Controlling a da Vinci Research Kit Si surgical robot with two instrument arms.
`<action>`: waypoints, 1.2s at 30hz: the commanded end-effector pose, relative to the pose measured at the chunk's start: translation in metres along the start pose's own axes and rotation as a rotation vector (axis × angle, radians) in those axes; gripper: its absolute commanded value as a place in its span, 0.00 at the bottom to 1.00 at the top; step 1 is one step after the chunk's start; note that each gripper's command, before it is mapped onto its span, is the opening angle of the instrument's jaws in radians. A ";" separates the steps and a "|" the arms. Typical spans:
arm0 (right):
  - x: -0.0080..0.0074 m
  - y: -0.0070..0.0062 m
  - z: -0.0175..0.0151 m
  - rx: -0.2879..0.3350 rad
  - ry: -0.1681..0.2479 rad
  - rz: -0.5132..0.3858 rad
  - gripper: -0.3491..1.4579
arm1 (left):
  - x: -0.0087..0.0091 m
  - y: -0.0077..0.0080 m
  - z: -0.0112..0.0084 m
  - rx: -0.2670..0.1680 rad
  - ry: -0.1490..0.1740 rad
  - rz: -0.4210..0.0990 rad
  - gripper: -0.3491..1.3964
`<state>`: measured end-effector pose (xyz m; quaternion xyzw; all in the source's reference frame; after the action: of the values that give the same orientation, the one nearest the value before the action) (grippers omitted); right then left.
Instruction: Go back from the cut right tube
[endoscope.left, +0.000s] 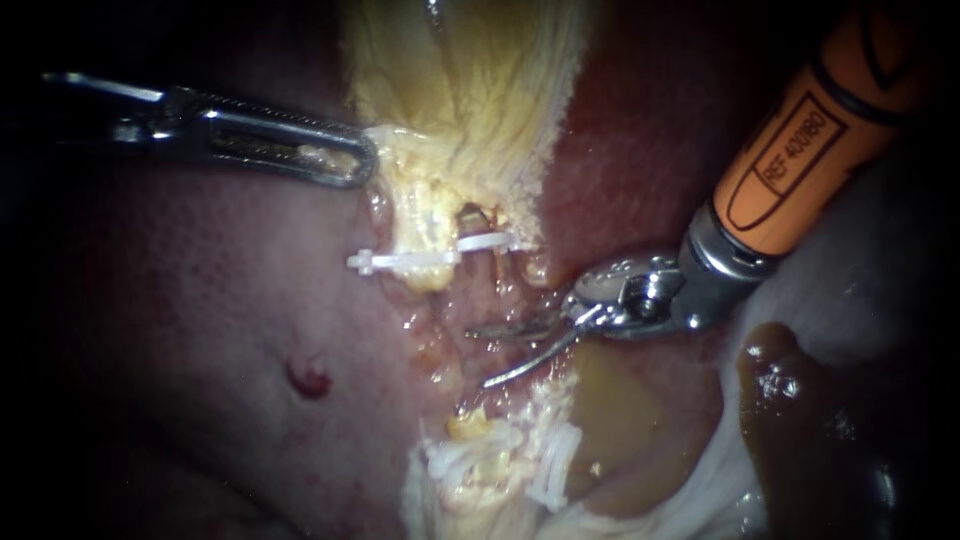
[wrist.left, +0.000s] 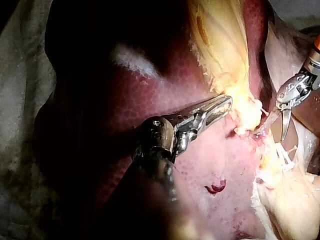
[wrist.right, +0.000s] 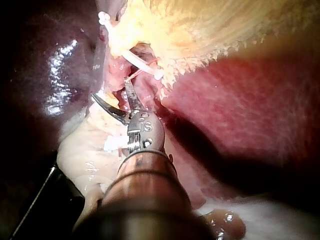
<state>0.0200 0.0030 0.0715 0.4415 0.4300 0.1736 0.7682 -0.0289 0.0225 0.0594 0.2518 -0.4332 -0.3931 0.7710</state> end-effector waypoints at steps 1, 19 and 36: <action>0.0001 -0.0001 0.0001 0.001 0.007 -0.004 0.91 | 0.0000 0.0000 0.0000 0.000 0.000 0.000 0.00; 0.0017 -0.0055 -0.0082 -0.466 -0.097 -0.409 0.99 | 0.0001 0.0002 -0.0002 -0.002 -0.001 0.000 0.00; 0.0027 -0.0072 -0.0120 -0.511 -0.115 -0.406 0.99 | 0.0006 0.0006 0.0012 -0.009 -0.004 0.004 0.00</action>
<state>0.0109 0.0071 0.0613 0.1485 0.4074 0.0938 0.8962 -0.0296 0.0222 0.0609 0.2467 -0.4334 -0.3948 0.7717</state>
